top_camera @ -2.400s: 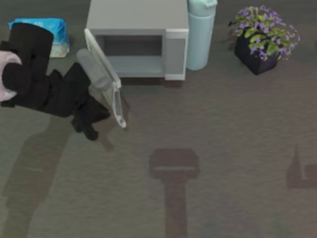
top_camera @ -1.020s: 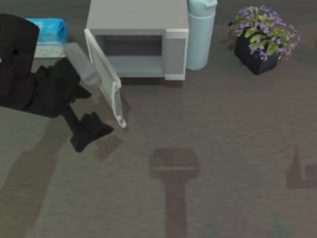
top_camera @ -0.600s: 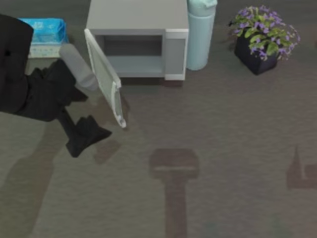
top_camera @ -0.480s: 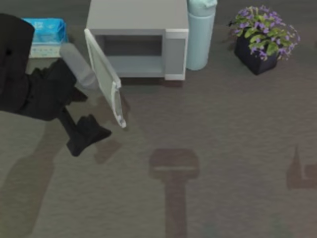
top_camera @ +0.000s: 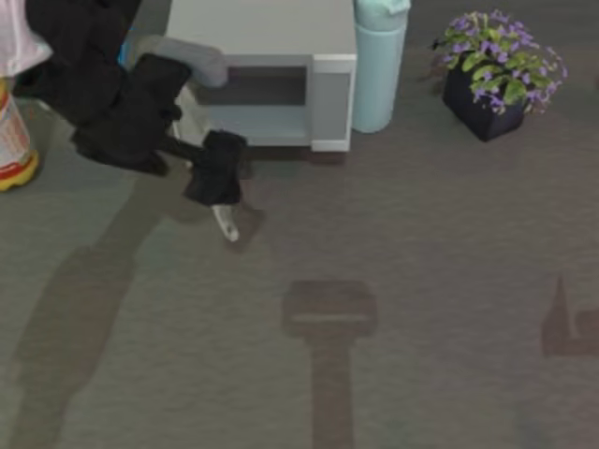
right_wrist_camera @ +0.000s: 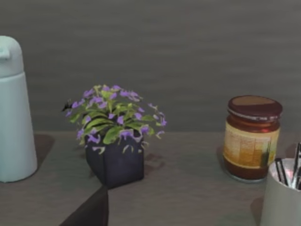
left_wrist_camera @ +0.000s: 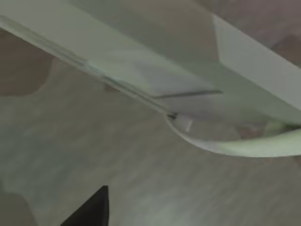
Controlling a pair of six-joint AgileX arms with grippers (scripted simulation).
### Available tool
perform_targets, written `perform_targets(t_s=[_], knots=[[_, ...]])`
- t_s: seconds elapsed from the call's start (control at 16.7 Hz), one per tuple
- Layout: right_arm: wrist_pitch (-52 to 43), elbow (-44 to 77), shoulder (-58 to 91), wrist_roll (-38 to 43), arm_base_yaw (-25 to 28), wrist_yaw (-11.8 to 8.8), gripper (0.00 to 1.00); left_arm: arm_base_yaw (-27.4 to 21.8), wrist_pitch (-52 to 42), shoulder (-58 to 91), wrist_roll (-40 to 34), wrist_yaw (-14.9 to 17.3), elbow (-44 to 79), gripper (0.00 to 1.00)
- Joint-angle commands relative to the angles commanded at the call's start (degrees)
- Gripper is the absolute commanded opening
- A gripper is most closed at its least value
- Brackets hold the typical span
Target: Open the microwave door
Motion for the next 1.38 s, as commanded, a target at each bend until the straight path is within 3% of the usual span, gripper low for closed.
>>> perform_targets(t_s=[0.48,0.72,0.96,1.38], knots=[[0.0,0.0,0.0,0.0,0.0,0.0,1.00,-8.1,-31.7,18.6,-46.2,-16.9,45.5,1.00],[0.0,0.0,0.0,0.0,0.0,0.0,1.00,-11.2,-44.3,25.0,-63.0,-24.3,60.3,1.00],[0.0,0.0,0.0,0.0,0.0,0.0,1.00,-12.6,-50.6,28.1,-70.2,-28.0,67.3,1.00],[0.0,0.0,0.0,0.0,0.0,0.0,1.00,-12.3,-50.0,27.9,-70.3,-28.1,66.6,1.00]])
